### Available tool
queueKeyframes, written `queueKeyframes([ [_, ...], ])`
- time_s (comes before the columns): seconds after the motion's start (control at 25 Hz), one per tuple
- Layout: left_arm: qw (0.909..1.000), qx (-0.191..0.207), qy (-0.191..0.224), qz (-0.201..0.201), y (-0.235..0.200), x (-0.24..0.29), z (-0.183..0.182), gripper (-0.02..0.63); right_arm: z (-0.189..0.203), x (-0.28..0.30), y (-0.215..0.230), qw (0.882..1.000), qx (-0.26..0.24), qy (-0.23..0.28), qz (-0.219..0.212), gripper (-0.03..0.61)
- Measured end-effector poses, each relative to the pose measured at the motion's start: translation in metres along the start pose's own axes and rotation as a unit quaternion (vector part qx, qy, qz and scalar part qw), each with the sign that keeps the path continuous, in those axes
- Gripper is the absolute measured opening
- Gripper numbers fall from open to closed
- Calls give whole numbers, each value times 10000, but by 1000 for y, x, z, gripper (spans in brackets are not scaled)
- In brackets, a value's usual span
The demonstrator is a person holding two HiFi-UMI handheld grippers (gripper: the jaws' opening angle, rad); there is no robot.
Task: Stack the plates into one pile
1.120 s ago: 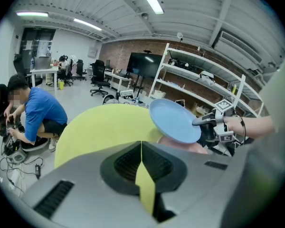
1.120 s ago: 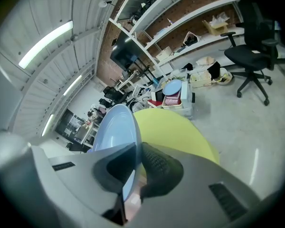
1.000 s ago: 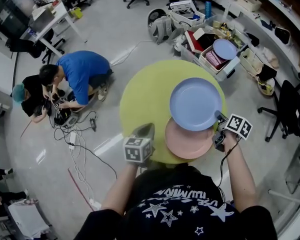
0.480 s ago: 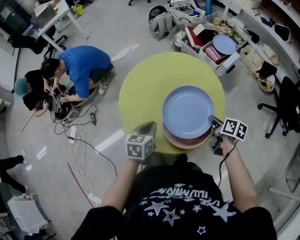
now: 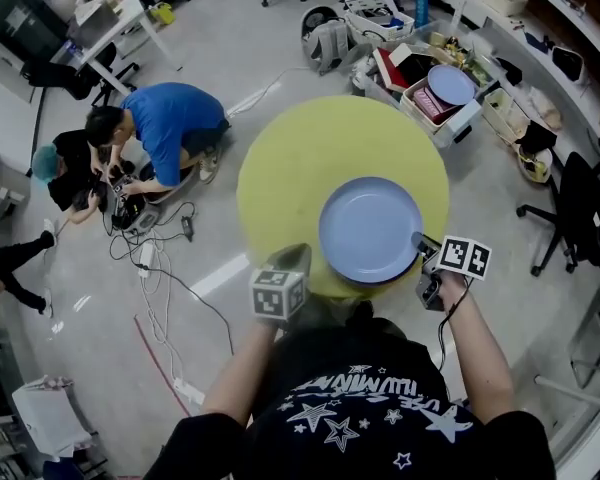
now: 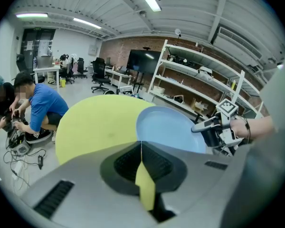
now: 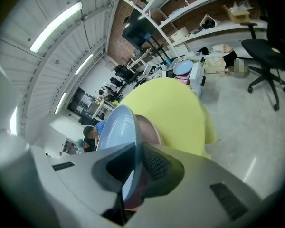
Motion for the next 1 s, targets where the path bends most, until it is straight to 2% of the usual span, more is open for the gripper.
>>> queueKeyframes([
  [0.32,9999,-20,37,-115,7,-3,4,18,2,-3,8,9999,-65,-143,-20,49],
  [0.52,9999,-35,-7,-123,16,-2,4,18,-2,-2,13,9996,-222,-131,111,52],
  [1.0,9994,-113,-91,-329,32,-1,8,18,-6,-1,6,9903,-1332,-377,72,67],
])
Point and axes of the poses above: the fingertips, and each gripper's own axes: x forward along the fingers, y to its right, z out of its underside, the point moved 8 cm from there along -x, backward along the fingers, and after that the axes turned 6 degrees about x, right-handed, at the moved point
